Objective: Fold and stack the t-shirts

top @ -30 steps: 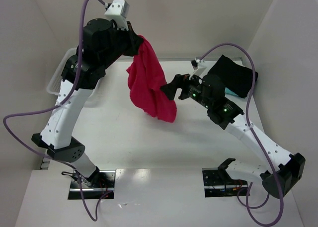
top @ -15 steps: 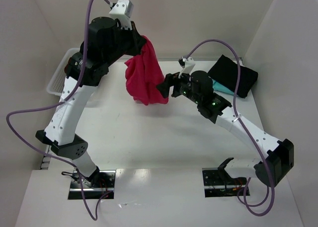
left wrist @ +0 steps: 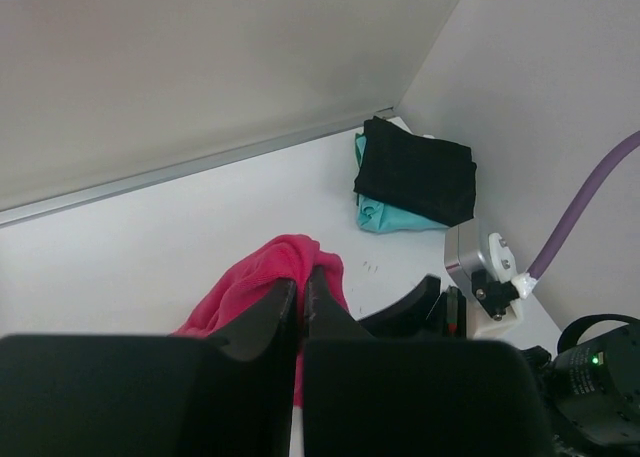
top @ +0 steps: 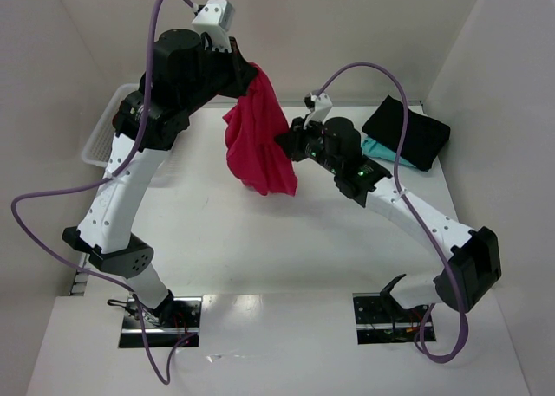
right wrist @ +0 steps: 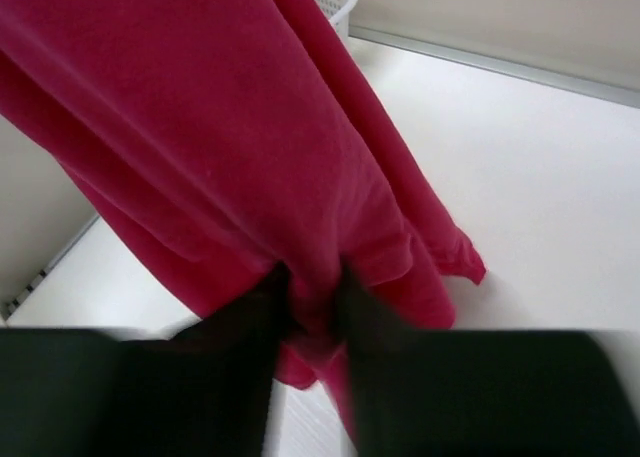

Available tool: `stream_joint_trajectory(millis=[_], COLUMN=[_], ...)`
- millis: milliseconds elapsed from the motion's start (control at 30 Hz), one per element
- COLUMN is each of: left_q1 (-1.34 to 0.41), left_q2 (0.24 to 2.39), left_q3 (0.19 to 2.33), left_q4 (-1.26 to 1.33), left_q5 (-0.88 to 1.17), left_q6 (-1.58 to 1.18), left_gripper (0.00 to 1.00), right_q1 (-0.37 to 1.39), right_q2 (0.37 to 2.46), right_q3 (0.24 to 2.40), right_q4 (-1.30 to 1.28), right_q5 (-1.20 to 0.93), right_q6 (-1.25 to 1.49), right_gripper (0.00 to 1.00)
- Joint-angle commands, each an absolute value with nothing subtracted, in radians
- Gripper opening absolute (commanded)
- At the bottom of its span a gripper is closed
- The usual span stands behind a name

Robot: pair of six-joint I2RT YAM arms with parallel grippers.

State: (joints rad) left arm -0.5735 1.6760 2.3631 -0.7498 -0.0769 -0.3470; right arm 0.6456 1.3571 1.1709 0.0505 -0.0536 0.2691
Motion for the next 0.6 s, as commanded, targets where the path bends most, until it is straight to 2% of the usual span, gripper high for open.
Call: stream_joint_trajectory(millis=[0,33,133,367,567], left_q1=[-0.575,-0.575,-0.575,-0.497,-0.328], left_q2=[1.671,1.671,1.658,1.543,1.447], left_q3=[2.385,2.385,2.355,2.068,1.87], left_q4=[-0.689,-0.689,-0.689,-0.585,-0.534], left_q5=[-0.081,-0.081,-0.118,-0.238,-0.198], left_q6=[-0.367,-0.367,-0.367,-0.367,-0.387], left_gripper=[0.0,0.0,0.0,0.0,0.01], right_q1=[0.655,0.655,0.655,0.655,0.618], right_q2=[1.352,1.351,1.318,1.204,1.081], right_q3=[1.23,1.23,1.255,1.364,1.394], right_q4=[0.141,0.141,0.13,-0.003,-0.054], right_q5=[-0.019,-0.005,0.063,0.211,0.275], right_q6=[0.252,0.242,0.233,0.173,0.141], right_gripper=[0.11,0.0,0.0,0.0,0.0])
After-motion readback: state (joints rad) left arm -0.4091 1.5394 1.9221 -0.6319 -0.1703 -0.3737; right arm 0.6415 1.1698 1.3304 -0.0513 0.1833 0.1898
